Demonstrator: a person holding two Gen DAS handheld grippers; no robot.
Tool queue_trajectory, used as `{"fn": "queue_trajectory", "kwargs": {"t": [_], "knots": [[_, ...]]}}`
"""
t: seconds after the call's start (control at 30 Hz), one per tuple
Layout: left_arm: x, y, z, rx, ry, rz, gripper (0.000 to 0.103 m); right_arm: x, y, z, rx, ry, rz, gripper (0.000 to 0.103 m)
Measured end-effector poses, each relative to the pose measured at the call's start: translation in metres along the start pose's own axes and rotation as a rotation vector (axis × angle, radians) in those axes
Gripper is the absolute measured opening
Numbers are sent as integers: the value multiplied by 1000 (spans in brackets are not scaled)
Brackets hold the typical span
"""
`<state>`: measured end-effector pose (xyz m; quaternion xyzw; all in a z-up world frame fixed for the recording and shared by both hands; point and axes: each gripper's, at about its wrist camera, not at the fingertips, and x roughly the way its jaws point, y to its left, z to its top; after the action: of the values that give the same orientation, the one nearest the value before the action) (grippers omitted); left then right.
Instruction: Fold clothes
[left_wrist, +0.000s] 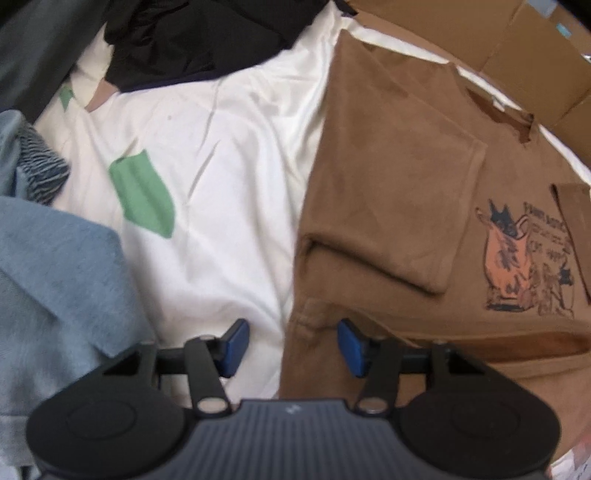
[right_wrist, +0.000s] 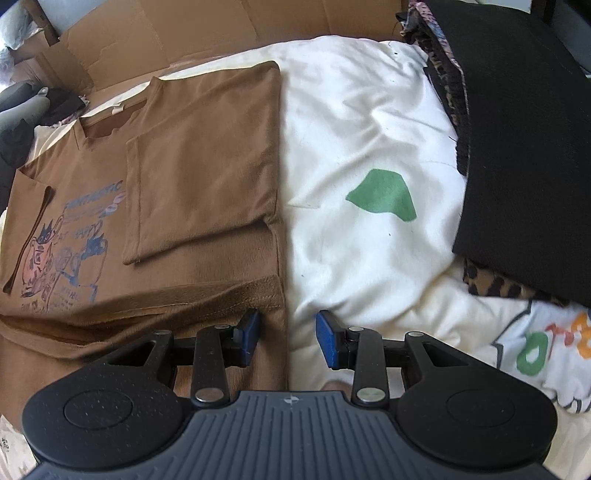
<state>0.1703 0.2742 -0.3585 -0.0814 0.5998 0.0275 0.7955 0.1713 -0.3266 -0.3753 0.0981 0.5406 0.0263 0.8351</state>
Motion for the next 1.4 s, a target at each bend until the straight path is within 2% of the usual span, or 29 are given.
{"fn": "queue_trajectory", "kwargs": {"t": [0.2, 0.27, 0.3, 0.4, 0.57, 0.63, 0.7, 0.8, 1.03, 1.4], "knots": [[-3, -10, -9, 27, -17, -15, 31, -1, -1, -4, -6, -15, 12, 41], [-5, -9, -11, 23, -27, -24, 18, -2, -1, -4, -8, -19, 15, 41], [-4, -11, -11, 24, -28, -29, 16, -3, 0, -4, -13, -23, 17, 41], [-8, -14, -11, 52, -40, -29, 14, -5, 4, -3, -31, -29, 39, 40], [-16, -12, -13, 52, -63, -33, 10, -9, 15, 0, -82, -60, 28, 40], [-19, -12, -13, 54, -70, -38, 8, -8, 19, 2, -96, -60, 30, 31], [-22, -13, -13, 56, -76, -42, 8, -6, 23, 2, -121, -55, 9, 10], [-28, -17, -13, 66, -104, -53, 6, -10, 26, 2, -127, -62, -5, 6], [-42, -17, -14, 63, -155, -53, 4, -30, 26, -2, -134, -101, -43, 3], [-84, -14, -15, 36, -265, -93, 3, -83, 23, -2, -46, -215, -18, 2]]}}
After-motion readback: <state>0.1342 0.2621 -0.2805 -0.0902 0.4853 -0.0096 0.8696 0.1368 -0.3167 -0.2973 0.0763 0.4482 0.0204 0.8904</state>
